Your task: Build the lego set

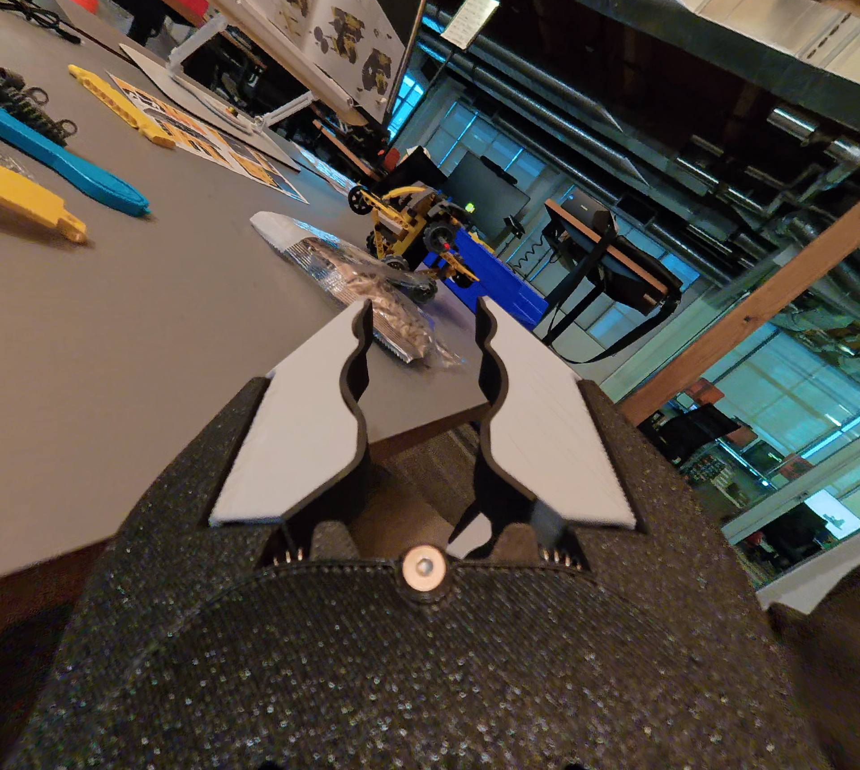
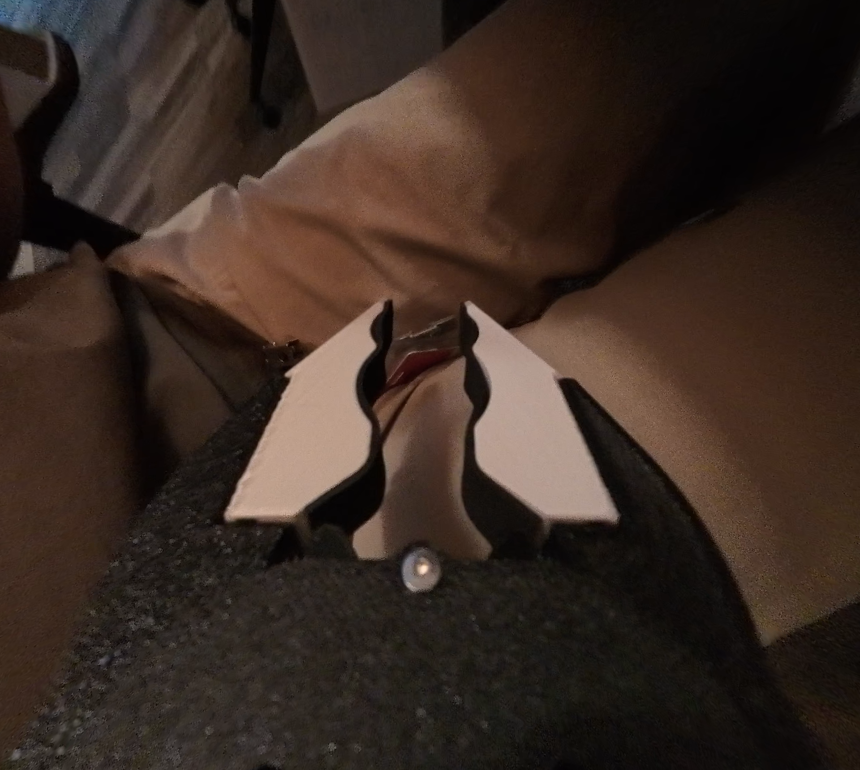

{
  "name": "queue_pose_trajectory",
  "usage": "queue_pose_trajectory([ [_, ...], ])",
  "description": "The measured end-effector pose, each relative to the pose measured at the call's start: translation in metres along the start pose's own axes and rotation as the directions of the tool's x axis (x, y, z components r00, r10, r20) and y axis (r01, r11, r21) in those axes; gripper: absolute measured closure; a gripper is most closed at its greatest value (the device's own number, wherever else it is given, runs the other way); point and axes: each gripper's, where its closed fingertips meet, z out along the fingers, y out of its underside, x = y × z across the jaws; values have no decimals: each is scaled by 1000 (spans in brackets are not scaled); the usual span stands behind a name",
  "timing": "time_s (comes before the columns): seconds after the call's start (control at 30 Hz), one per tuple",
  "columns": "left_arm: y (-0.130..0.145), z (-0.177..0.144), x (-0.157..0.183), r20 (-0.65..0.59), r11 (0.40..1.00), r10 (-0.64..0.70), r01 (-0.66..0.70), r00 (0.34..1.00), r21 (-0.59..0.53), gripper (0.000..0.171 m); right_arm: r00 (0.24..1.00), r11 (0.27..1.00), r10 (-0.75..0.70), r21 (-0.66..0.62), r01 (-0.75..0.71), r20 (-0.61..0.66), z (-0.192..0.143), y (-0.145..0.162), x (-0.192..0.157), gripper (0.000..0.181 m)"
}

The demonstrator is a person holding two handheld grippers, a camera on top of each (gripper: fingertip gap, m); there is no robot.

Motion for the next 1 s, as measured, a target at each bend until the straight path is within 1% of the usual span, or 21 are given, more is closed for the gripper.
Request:
queue_pose_trajectory([
  [0.1,3,-13,4,-11,1000,-17,17,1000,13,131,999,997,-39,-65,41,34,11,6,-8,150],
  [0.23,2,-26,6,-30,998,-46,47,998,42,130,996,983,-42,-175,56,85,22,14,-11,142],
  [0.4,-2,-33,8,-49,995,-64,67,997,68,130,984,930,-84,-343,134,157,35,33,-16,138],
  [0.47,-4,-34,8,-53,995,-66,70,996,76,130,979,908,-103,-386,164,175,37,37,-17,138],
  [0.57,-5,-35,6,-53,995,-65,69,997,78,130,973,882,-102,-434,184,206,35,43,-21,151],
  [0.6,-5,-35,6,-51,995,-64,68,997,76,130,973,878,-97,-443,183,211,34,44,-21,158],
  [0.63,-5,-35,5,-50,995,-64,68,997,75,130,973,877,-91,-446,180,213,33,45,-21,158],
  [0.67,-4,-35,4,-48,995,-65,69,997,74,130,973,877,-88,-448,177,211,32,46,-20,167],
  [0.7,-3,-35,3,-47,995,-67,70,997,74,130,976,879,-96,-444,176,198,31,46,-18,169],
  [0.73,-3,-35,2,-47,995,-70,73,996,74,130,977,883,-100,-435,173,187,30,46,-16,181],
  [1.0,5,-31,1,-61,993,-96,99,994,60,129,981,910,-65,-392,134,184,20,44,-19,181],
])
